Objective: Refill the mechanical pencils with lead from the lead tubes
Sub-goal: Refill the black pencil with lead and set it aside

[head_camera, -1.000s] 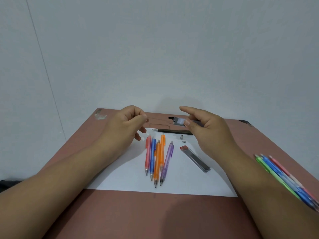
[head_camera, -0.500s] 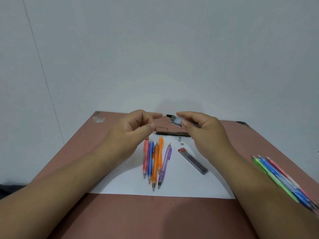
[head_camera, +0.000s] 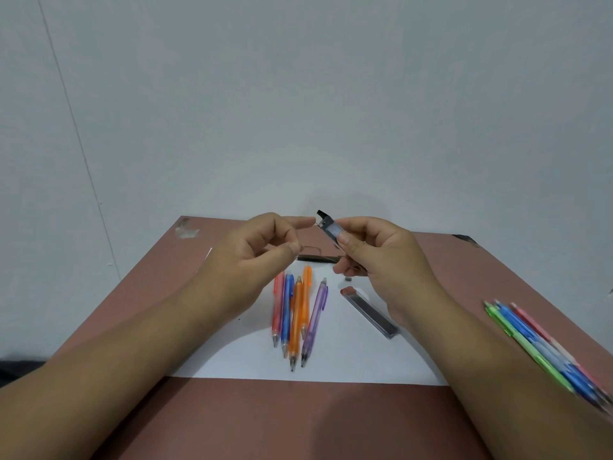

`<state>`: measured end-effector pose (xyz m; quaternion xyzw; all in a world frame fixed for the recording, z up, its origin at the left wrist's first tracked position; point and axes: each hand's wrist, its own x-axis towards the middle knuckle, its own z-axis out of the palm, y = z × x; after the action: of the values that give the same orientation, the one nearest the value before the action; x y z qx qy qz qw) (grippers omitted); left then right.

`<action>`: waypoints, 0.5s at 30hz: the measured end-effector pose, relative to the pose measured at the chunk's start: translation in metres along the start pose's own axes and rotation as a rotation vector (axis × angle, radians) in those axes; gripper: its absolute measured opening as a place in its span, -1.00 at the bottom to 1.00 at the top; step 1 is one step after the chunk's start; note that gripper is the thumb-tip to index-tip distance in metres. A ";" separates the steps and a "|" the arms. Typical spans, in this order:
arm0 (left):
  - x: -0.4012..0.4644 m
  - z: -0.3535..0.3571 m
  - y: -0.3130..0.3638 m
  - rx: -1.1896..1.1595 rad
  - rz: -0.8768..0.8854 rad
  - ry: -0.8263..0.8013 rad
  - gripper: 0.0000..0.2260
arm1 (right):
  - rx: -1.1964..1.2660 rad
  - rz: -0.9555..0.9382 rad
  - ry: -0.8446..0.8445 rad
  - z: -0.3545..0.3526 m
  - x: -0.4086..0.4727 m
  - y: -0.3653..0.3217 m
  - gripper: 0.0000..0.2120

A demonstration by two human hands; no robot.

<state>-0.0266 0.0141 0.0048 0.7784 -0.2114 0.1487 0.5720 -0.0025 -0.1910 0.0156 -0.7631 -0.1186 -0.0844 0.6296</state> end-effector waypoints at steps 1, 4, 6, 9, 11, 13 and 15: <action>0.000 0.000 0.000 -0.009 0.002 -0.006 -0.90 | 0.021 0.013 -0.014 0.000 0.000 0.000 -0.85; 0.000 0.001 0.000 -0.023 -0.006 -0.021 -0.89 | 0.080 0.045 -0.032 0.001 -0.001 -0.001 -0.87; 0.000 0.001 -0.001 -0.026 -0.006 -0.029 -0.89 | 0.134 0.079 -0.032 0.001 -0.001 -0.001 -0.89; 0.001 -0.001 -0.002 -0.052 0.000 -0.032 -0.91 | 0.206 0.126 -0.031 0.001 0.000 -0.002 -0.89; 0.002 -0.003 -0.004 -0.062 -0.003 -0.020 -0.91 | 0.237 0.136 -0.030 0.000 0.001 -0.001 -0.86; 0.003 -0.004 -0.004 -0.055 -0.007 0.004 -0.86 | 0.253 0.130 -0.040 0.000 0.002 -0.001 -0.85; 0.003 -0.005 -0.003 -0.056 -0.015 0.026 -0.84 | 0.238 0.123 -0.050 0.000 0.002 -0.001 -0.85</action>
<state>-0.0228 0.0194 0.0056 0.7616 -0.2023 0.1487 0.5974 -0.0008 -0.1905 0.0166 -0.6907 -0.0965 -0.0123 0.7166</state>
